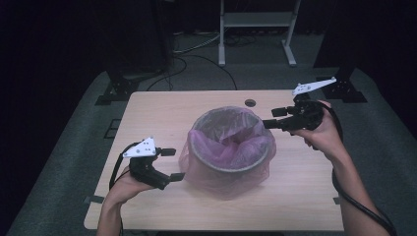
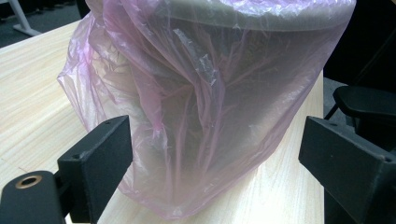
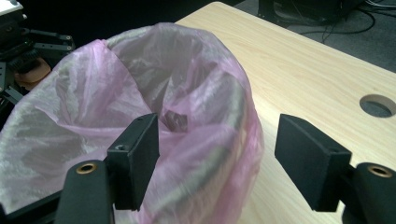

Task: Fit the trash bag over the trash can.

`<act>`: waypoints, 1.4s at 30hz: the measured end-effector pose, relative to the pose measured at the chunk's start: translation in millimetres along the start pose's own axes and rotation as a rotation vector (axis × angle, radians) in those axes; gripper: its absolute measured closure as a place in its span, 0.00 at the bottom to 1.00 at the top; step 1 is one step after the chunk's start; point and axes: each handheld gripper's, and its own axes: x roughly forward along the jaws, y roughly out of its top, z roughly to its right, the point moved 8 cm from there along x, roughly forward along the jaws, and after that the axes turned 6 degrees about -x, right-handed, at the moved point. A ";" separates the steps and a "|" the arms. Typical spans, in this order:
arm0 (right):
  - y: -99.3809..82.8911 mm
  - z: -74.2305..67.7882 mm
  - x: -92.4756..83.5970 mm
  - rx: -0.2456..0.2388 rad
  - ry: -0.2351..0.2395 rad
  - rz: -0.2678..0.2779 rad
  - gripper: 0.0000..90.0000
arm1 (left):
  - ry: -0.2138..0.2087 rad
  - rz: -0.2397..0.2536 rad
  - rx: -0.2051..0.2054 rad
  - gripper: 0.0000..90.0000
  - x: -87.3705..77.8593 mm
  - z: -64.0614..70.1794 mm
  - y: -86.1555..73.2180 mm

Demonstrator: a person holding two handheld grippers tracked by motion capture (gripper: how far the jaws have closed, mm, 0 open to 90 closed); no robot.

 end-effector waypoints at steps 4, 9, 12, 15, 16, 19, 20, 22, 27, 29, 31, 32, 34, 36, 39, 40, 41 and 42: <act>-10.7 5.1 -2.7 0.016 -0.006 0.003 0.33 | 0.005 -0.008 -0.010 0.09 1.1 -1.7 -2.6; -21.9 8.9 -5.6 0.039 -0.004 0.015 0.33 | 0.011 -0.004 -0.009 0.09 0.8 -2.9 -2.6; -29.0 10.7 -6.8 0.049 -0.008 0.012 0.33 | 0.012 -0.010 -0.010 0.09 1.2 -3.5 -3.7; -35.0 12.3 -8.7 0.058 -0.009 0.018 0.33 | 0.017 -0.012 -0.012 0.09 1.1 -4.9 -4.4; -37.0 13.1 -9.3 0.060 -0.011 0.020 0.32 | 0.017 -0.010 -0.012 0.09 1.3 -5.2 -4.5; -43.3 14.9 -10.2 0.071 -0.014 0.023 0.32 | 0.019 -0.011 -0.014 0.09 0.5 -6.4 -5.2; -46.3 15.5 -10.6 0.077 -0.012 0.022 0.33 | 0.020 -0.009 -0.015 0.09 0.3 -6.4 -5.2; -49.8 16.3 -10.7 0.083 -0.013 0.022 0.32 | 0.020 -0.010 -0.014 0.09 -0.2 -6.6 -5.4; -62.3 19.8 -9.8 0.102 -0.012 0.025 0.32 | 0.021 -0.010 -0.019 0.09 -0.3 -7.4 -6.2; -66.0 20.6 -9.2 0.108 -0.013 0.024 0.32 | 0.022 -0.010 -0.020 0.09 -0.4 -7.5 -6.4; -70.3 21.2 -8.7 0.114 -0.011 0.024 0.32 | 0.024 -0.011 -0.018 0.09 -0.8 -7.7 -6.7; -73.2 21.6 -8.2 0.115 -0.010 0.025 0.32 | 0.024 -0.011 -0.019 0.09 -1.0 -7.8 -6.7; -77.1 22.2 -7.8 0.118 -0.013 0.025 0.32 | 0.025 -0.011 -0.019 0.10 -1.3 -8.3 -7.1; -81.6 22.8 -7.2 0.126 -0.011 0.027 0.32 | 0.026 -0.012 -0.021 0.09 -1.2 -8.9 -7.8; -89.0 23.3 -5.8 0.140 -0.007 0.031 0.32 | 0.026 -0.012 -0.024 0.09 -1.0 -9.3 -8.4; -90.8 23.5 -5.4 0.142 -0.006 0.031 0.32 | 0.026 -0.012 -0.024 0.09 -1.0 -9.5 -8.5; -93.3 23.5 -4.9 0.147 -0.005 0.029 0.32 | 0.027 -0.012 -0.025 0.10 -0.9 -9.5 -8.6; -95.6 23.6 -4.3 0.149 -0.005 0.028 0.32 | 0.027 -0.012 -0.026 0.09 -0.8 -9.6 -8.7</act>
